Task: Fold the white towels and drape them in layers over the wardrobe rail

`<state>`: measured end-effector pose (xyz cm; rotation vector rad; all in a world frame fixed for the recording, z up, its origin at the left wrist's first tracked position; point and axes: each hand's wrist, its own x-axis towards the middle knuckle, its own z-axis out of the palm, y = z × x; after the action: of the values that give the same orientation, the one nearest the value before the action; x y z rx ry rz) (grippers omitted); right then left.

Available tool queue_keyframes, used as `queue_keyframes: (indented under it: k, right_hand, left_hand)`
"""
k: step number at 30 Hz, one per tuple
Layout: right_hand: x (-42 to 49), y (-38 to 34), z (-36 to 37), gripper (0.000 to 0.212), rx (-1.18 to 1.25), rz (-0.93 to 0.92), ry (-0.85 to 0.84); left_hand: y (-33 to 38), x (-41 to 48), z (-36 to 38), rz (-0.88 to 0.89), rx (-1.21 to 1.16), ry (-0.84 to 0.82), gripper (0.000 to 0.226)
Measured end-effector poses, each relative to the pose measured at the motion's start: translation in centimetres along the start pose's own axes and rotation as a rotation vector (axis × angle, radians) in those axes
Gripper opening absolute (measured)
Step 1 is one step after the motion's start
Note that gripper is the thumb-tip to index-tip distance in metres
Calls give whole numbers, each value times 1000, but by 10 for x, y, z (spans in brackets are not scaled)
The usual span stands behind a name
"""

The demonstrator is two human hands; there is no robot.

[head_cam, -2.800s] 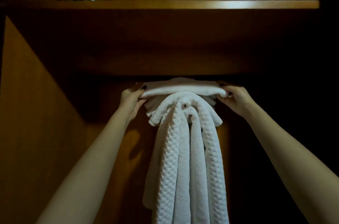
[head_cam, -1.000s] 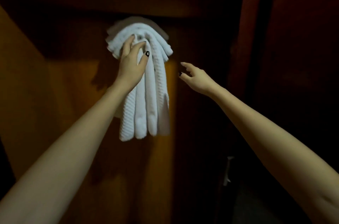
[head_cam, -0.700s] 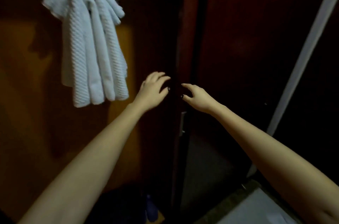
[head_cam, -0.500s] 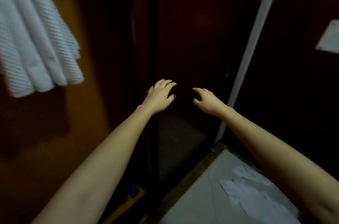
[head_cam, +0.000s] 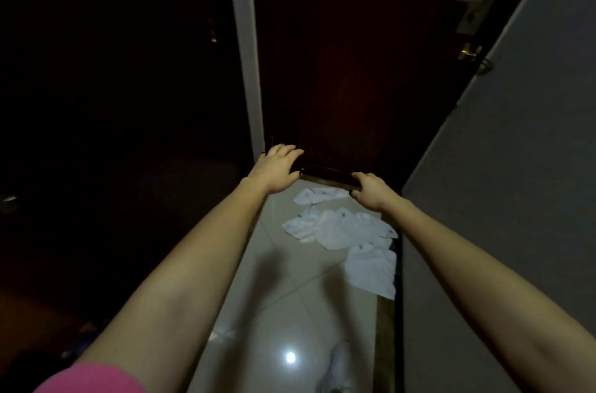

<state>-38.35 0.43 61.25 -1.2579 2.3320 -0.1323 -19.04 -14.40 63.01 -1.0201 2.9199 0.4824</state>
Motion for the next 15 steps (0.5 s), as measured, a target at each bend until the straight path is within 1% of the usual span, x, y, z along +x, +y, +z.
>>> queue_keyframes:
  k: [5,9,12,15]
  right_hand:
    - [55,79,-14,62,24,103,13]
    - [101,128,-14,62,8,117,-26]
    - [143,158,-1,60,-9,111,-43]
    - [191,182,34,60,-10,107,-68]
  left_hand:
    - [38,93,41,85,-20,-59,59]
    - [58,158,75,48,-121,-77,58]
    - [61,204,111,54,-179,-76,57]
    - [49,239,166,72,-198,-104,57]
